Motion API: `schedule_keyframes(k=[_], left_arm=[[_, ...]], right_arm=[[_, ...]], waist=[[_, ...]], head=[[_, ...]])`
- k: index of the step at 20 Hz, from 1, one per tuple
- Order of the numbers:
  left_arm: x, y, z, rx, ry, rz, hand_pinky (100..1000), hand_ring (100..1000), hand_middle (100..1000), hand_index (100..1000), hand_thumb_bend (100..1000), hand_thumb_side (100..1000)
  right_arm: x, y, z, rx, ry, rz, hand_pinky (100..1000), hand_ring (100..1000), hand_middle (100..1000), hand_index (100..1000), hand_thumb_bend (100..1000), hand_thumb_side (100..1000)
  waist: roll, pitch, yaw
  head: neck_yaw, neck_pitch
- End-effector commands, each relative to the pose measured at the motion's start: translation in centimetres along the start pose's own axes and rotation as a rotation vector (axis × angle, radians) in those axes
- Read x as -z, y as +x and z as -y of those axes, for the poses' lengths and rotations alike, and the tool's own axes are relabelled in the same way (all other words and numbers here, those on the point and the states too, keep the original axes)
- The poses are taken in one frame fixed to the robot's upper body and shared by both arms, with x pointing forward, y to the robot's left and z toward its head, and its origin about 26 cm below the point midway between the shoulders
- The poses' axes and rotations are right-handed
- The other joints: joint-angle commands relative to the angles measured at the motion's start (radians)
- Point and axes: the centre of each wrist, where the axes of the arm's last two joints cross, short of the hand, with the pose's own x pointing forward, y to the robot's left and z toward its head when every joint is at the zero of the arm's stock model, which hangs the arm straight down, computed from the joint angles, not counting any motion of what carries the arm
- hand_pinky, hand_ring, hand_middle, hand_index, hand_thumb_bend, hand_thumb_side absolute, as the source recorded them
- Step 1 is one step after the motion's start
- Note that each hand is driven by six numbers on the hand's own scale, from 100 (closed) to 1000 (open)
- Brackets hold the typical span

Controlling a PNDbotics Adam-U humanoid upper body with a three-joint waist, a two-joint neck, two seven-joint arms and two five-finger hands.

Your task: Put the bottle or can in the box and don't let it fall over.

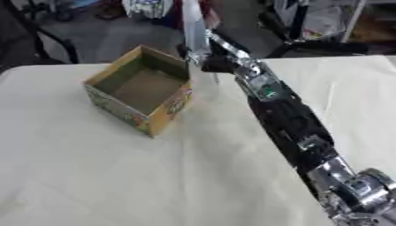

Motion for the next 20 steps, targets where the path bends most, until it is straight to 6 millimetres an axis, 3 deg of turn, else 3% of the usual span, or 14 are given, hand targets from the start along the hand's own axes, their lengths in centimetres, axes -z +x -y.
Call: schedule_keyframes(k=[1,5,8,9,10,11,13,20], left_arm=[[1.5,0.7,-0.1,-0.008,-0.022,0.04,730,1000,950,1000,509,966],[3.3,1.5,0.0,-0.028,-0.042,0.087,730,1000,947,1000,522,954],[4.0,2.0,0.0,-0.039,-0.046,0.108,726,1000,944,1000,530,954],[4.1,2.1,0.1,-0.041,-0.046,0.11,726,1000,944,1000,530,954],[4.1,2.2,0.0,-0.04,-0.045,0.109,725,1000,943,1000,529,956],[4.2,2.2,0.0,-0.039,-0.044,0.109,724,1000,943,1000,530,955],[4.2,2.4,-0.1,-0.036,-0.042,0.109,724,1000,943,1000,527,954],[4.0,2.4,-0.2,-0.027,-0.03,0.099,723,1000,943,1000,527,957]], right_arm=[[0.9,1.2,2.0,-0.024,-0.031,0.042,438,386,344,255,100,470],[1.5,1.6,2.5,-0.022,-0.061,0.052,459,415,354,274,100,470],[1.6,1.4,2.3,-0.033,-0.066,0.046,531,494,442,428,100,470],[1.6,1.3,2.2,-0.043,-0.065,0.046,531,494,442,428,100,470],[1.7,1.5,2.4,-0.071,-0.05,0.055,788,806,745,822,100,470],[1.6,1.8,2.8,-0.108,-0.023,0.061,906,942,893,963,100,424],[0.9,1.6,3.3,-0.174,0.033,0.047,1000,1000,986,1000,100,356],[-0.6,-0.4,2.7,-0.529,0.125,-0.134,1000,1000,1000,1000,100,462]], waist=[[-0.007,-0.003,0.026],[-0.039,0.015,0.095],[-0.057,0.025,0.122],[-0.06,0.027,0.125],[-0.064,0.027,0.126],[-0.067,0.028,0.126],[-0.07,0.028,0.126],[-0.07,0.025,0.114]], head=[[-0.057,-0.031],[-0.127,-0.047],[-0.162,-0.038],[-0.168,-0.036],[-0.17,-0.034],[-0.17,-0.034],[-0.173,-0.035],[-0.182,-0.04]])
